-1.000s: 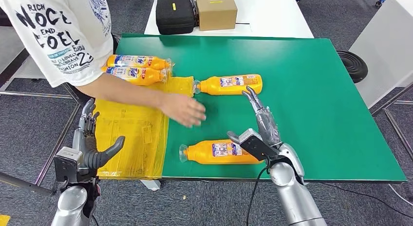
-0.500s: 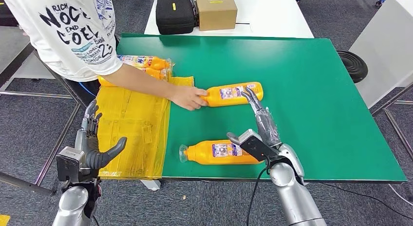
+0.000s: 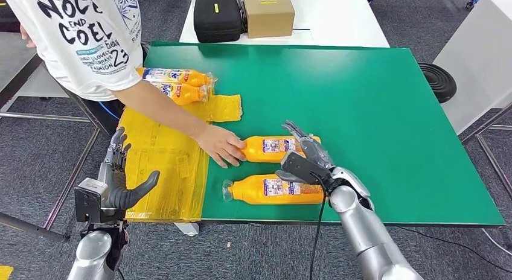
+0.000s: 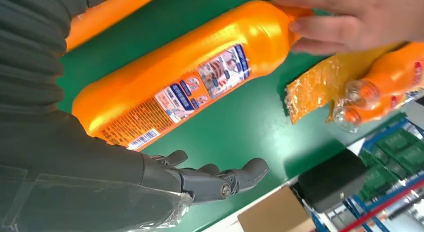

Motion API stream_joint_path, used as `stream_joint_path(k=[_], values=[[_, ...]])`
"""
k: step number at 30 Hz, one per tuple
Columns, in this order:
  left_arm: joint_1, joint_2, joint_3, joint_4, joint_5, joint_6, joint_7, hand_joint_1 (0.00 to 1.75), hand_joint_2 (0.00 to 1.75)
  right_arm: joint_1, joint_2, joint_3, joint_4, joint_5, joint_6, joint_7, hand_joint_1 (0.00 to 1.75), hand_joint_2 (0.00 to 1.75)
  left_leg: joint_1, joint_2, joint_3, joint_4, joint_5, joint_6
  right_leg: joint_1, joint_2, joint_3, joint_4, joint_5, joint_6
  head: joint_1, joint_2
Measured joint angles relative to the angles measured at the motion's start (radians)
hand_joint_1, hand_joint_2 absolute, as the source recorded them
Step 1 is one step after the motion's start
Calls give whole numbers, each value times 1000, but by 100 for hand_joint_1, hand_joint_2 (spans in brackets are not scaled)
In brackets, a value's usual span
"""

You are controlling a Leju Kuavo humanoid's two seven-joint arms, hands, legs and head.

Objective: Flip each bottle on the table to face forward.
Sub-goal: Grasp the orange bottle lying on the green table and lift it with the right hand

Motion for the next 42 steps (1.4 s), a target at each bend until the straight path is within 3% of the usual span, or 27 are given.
stream_joint_path(k=[8, 16, 21, 31, 42], values=[[19, 0, -1, -3, 24, -1, 15, 0, 175, -60, -39, 50, 82, 30, 36, 28, 0, 175, 0, 0, -1, 0, 0, 0, 0, 0, 0, 0, 0, 0, 0, 0], [34, 0, -13, -7, 26, -3, 16, 0, 175, -65, -121, 88, 99, 9, 66, 27, 0, 175, 0, -1, -1, 0, 0, 0, 0, 0, 0, 0, 0, 0, 0, 0], [38, 0, -19, -15, 27, -3, 14, 0, 175, -65, -144, 99, 95, 0, 71, 24, 0, 175, 0, 0, -1, 0, 0, 0, 0, 0, 0, 0, 0, 0, 0, 0], [93, 0, -30, -99, 25, 42, -18, 0, 175, -25, -218, 159, -95, -55, 86, 45, 0, 175, 0, -1, -1, 0, -1, 0, 0, 0, -1, 0, 0, 0, 0, 0], [94, 0, -33, -121, 7, 81, -17, 0, 175, -36, -172, 257, -178, -41, 85, 102, 0, 175, 1, 0, -1, 0, 0, 0, 1, 0, -1, 0, 0, 0, 0, 0]])
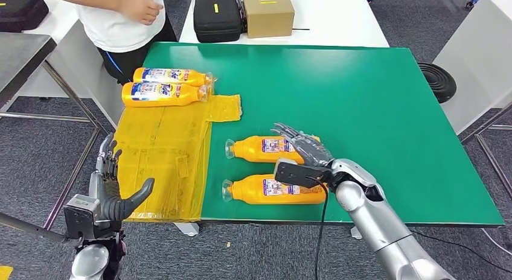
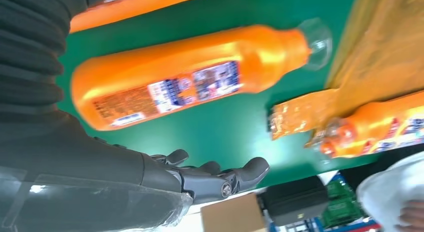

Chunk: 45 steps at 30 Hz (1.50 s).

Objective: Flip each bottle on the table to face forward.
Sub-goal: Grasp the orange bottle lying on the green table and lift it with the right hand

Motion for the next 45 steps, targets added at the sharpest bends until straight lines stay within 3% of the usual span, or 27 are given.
stream_joint_path(k=[19, 33, 45], values=[[3, 0, 0, -14, 2, 13, 15, 0, 175, -2, 8, 76, 41, -52, 11, 16, 0, 175, 0, 0, 0, 0, 0, 0, -1, 0, 0, 0, 0, 0, 0, 0], [22, 7, -2, -22, 28, 8, 22, 0, 175, 210, -36, 69, -64, -24, -45, 66, 0, 175, 0, 0, 0, 0, -2, 0, -1, 0, -1, 0, -1, 0, 0, 0], [23, 10, -18, -22, 36, -6, 33, 0, 175, 305, -77, 31, -155, 4, -73, 81, 0, 175, -1, 0, 0, 0, -2, 0, -1, 0, 0, 0, -1, 0, 0, 0]])
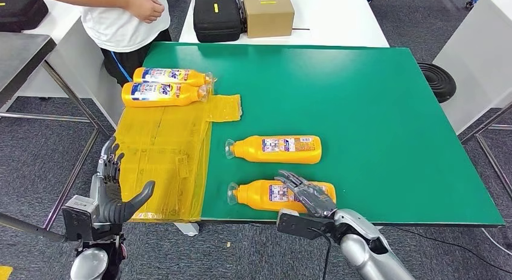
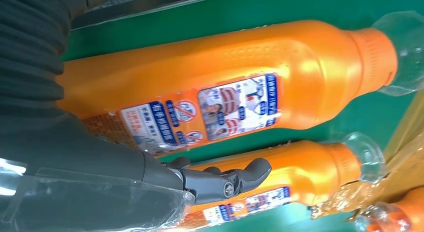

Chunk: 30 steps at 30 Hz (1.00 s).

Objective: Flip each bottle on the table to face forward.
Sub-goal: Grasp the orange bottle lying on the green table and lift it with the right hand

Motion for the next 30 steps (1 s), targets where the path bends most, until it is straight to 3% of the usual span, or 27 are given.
stream_joint_path(k=[30], values=[[4, 0, -3, 1, 6, -5, 3, 0, 175, -7, -1, -88, -6, 14, 12, 24, 0, 175, 0, 0, 0, 0, 0, 0, 0, 0, 0, 0, 0, 0, 0, 0]])
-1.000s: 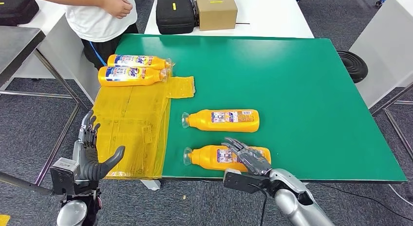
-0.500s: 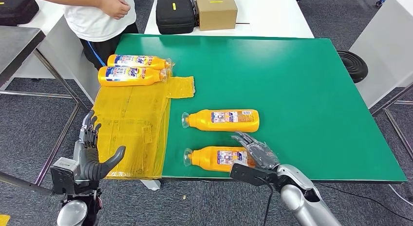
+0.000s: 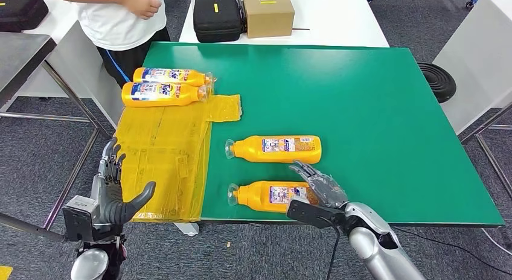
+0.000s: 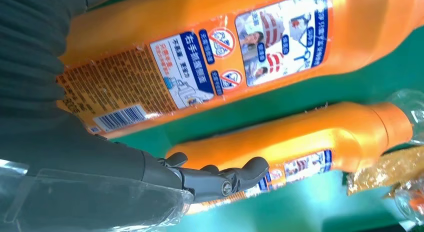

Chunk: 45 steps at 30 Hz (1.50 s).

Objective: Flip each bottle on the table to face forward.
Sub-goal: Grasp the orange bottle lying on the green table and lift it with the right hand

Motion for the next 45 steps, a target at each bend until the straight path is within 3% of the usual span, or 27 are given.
stream_joint_path(k=[17, 18, 21, 22, 40, 45], values=[[3, 0, 0, 35, 12, -11, 7, 0, 175, -106, -12, -6, 168, -54, 86, -17, 3, 175, 0, 1, 6, 0, 0, 0, 0, 0, 5, 0, 0, 0, 0, 0], [3, 0, 0, 36, 12, -11, 8, 0, 175, -113, -13, -6, 179, -56, 89, -17, 16, 175, 0, 1, 7, 0, 0, 0, 0, 0, 6, 0, 0, 0, 0, 0], [6, 0, 0, 39, 15, -11, 12, 0, 175, -130, -14, -5, 207, -65, 96, -18, 117, 175, 0, 1, 9, 0, -1, 0, 0, 0, 8, 0, 0, 0, 0, 0], [7, 0, 0, 39, 17, -12, 13, 0, 175, -135, -14, -5, 215, -68, 97, -19, 138, 175, 0, 1, 10, 0, -1, 0, 0, 1, 8, 0, 0, 0, 0, 0], [13, 0, 0, 40, 29, -29, 26, 0, 175, -173, -14, 16, 270, -70, 106, -23, 172, 175, 0, 1, 15, 0, -1, 0, 0, 1, 13, -1, 0, 0, 0, 0], [13, 0, 0, 40, 29, -30, 30, 0, 175, -169, -13, 16, 267, -69, 93, -23, 175, 175, 0, 1, 15, 0, -1, 0, 0, 1, 13, -1, 0, 0, 0, 0]])
